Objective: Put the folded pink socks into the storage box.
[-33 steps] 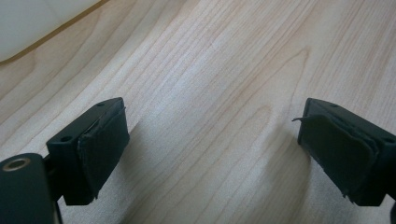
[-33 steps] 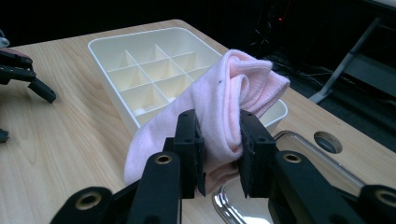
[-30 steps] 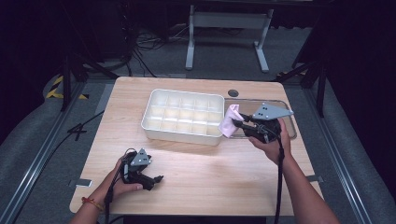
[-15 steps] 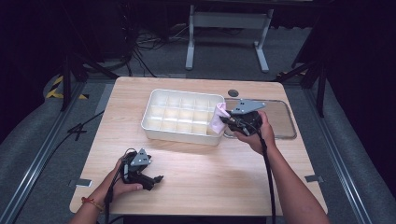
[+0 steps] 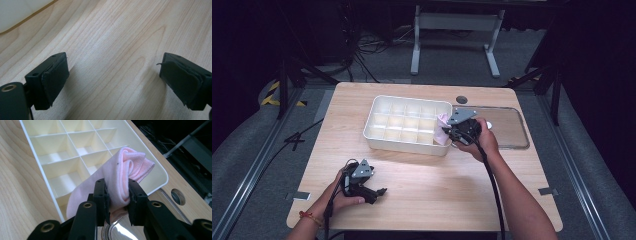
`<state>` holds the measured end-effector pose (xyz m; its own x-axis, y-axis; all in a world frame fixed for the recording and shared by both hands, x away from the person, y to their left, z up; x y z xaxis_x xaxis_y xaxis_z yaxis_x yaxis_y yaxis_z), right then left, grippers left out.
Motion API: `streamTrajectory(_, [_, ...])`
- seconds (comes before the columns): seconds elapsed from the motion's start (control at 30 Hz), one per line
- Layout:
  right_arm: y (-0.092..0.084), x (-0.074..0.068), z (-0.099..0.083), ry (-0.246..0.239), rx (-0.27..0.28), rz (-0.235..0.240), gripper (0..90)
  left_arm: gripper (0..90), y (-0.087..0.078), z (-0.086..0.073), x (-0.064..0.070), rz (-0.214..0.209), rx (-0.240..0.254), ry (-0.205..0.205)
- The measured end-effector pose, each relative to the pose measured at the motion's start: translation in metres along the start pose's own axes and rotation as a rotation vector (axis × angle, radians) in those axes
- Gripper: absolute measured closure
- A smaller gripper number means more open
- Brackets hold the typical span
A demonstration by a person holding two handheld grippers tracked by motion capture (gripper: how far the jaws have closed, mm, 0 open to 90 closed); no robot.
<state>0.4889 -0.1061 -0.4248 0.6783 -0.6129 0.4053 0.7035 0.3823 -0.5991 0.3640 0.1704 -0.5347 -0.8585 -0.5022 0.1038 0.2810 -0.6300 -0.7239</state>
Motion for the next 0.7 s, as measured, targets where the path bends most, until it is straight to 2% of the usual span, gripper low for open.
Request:
streamTrajectory(0.23, [0.008, -0.005, -0.003, -0.035, -0.043, -0.009, 72.1, 8.8, 0.0, 0.0, 0.0, 0.0, 0.0, 0.0])
streamTrajectory(0.53, [0.015, -0.011, -0.008, -0.055, -0.07, 0.042, 71.6, 8.8, 0.0, 0.0, 0.0, 0.0, 0.0, 0.001])
streamTrajectory(0.7, [0.02, -0.015, -0.011, -0.079, -0.105, 0.074, 71.2, 8.8, 0.0, 0.0, 0.0, 0.0, 0.001, 0.0])
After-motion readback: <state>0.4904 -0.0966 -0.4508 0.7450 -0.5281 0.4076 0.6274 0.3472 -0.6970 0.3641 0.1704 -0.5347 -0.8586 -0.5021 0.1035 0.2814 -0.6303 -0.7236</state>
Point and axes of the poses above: each handheld gripper's, and its own axes: y roughly forward along the jaws, z roughly out of its top, x roughly to its right, the point moved 7 cm from there along y, roughly forward along the jaws, and after that the axes turned 7 degrees about -z, right-handed, at the moved point
